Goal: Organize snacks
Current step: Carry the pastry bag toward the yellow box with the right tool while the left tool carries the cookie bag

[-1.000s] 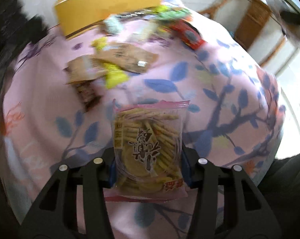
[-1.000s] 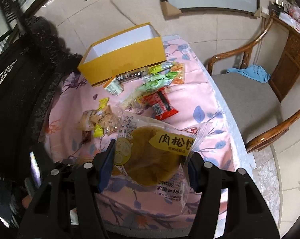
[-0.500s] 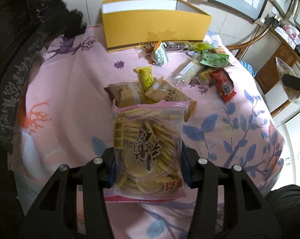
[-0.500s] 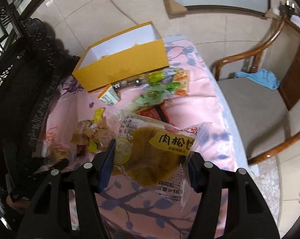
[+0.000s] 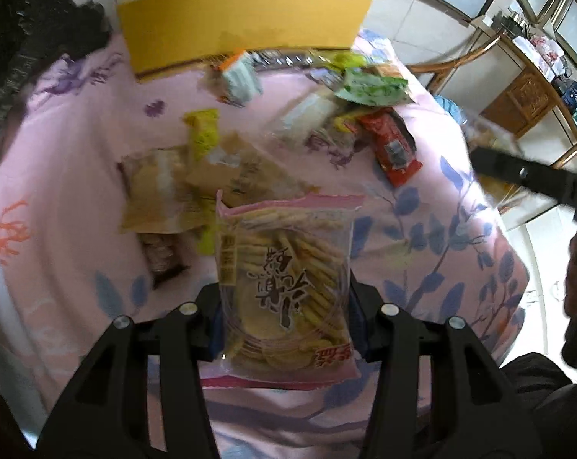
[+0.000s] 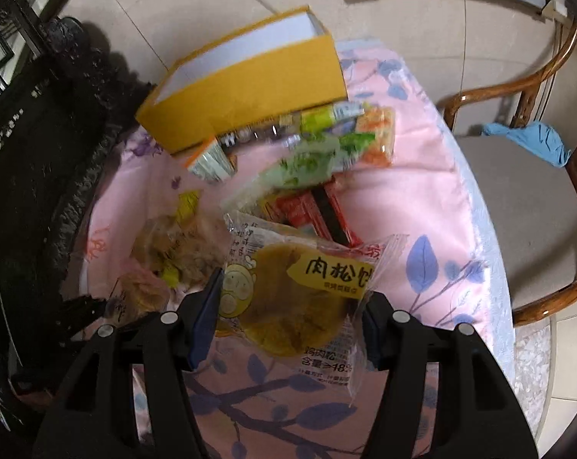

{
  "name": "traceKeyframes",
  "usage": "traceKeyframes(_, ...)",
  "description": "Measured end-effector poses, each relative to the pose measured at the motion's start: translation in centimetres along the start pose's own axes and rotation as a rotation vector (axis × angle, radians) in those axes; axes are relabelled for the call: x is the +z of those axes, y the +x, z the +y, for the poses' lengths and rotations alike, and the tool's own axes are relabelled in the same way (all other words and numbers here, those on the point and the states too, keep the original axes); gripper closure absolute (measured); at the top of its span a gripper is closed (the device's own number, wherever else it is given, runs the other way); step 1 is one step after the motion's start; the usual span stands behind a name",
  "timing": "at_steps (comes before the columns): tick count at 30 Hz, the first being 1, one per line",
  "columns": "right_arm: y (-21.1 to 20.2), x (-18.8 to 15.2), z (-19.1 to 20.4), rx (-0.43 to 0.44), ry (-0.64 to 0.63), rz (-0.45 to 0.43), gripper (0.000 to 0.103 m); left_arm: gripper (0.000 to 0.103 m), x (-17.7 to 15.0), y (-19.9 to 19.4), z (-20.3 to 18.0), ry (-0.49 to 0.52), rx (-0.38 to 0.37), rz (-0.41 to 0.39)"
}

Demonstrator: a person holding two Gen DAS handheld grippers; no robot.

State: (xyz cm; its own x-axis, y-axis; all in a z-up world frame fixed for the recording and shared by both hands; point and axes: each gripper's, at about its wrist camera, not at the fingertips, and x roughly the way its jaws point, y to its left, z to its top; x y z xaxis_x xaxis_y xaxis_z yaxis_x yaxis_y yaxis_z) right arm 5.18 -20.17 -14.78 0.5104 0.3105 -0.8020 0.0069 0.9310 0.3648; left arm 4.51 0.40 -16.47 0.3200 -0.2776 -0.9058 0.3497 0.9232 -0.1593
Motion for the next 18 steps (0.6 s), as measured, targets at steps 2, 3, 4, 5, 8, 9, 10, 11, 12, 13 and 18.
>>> traceKeyframes(2,0.9,-0.6,-0.3,-0.011,-0.010,0.030,0.041,0.053,0.0,0.9,-0.8,0.030,0.002,0.021)
traceKeyframes(3,1.4,-1.0,-0.5,-0.017,-0.013,0.048,0.041,0.053,-0.2,1.4,-1.2,0.044,0.007,0.033)
traceKeyframes(4,2.0,-1.5,-0.7,-0.020,-0.012,0.068,0.041,0.053,-0.4,2.0,-1.5,0.056,0.015,0.054)
traceKeyframes(5,2.4,-1.9,-0.9,-0.023,-0.008,0.088,0.041,0.053,-0.6,2.4,-1.7,0.059,0.018,0.066)
traceKeyframes(8,4.0,-3.3,-1.2,-0.034,-0.013,0.157,0.041,0.053,-1.4,3.8,-1.7,0.038,0.028,0.109)
traceKeyframes(9,4.5,-3.7,-1.2,-0.045,-0.024,0.177,0.041,0.053,-1.6,4.1,-1.6,0.030,0.028,0.117)
traceKeyframes(10,4.8,-4.1,-1.2,-0.051,-0.032,0.192,0.041,0.053,-1.9,4.3,-1.6,0.024,0.029,0.120)
traceKeyframes(11,5.1,-4.4,-1.2,-0.056,-0.035,0.205,0.041,0.053,-2.1,4.2,-1.7,0.032,0.035,0.107)
traceKeyframes(12,5.4,-4.6,-1.3,-0.061,-0.033,0.216,0.041,0.053,-2.2,4.2,-2.0,0.043,0.046,0.109)
traceKeyframes(13,5.6,-4.8,-1.4,-0.062,-0.030,0.229,0.041,0.053,-2.3,4.1,-2.2,0.053,0.058,0.104)
traceKeyframes(18,6.4,-5.2,-0.2,-0.120,-0.092,0.260,0.041,0.052,-2.6,4.1,-3.9,0.113,0.128,0.099)
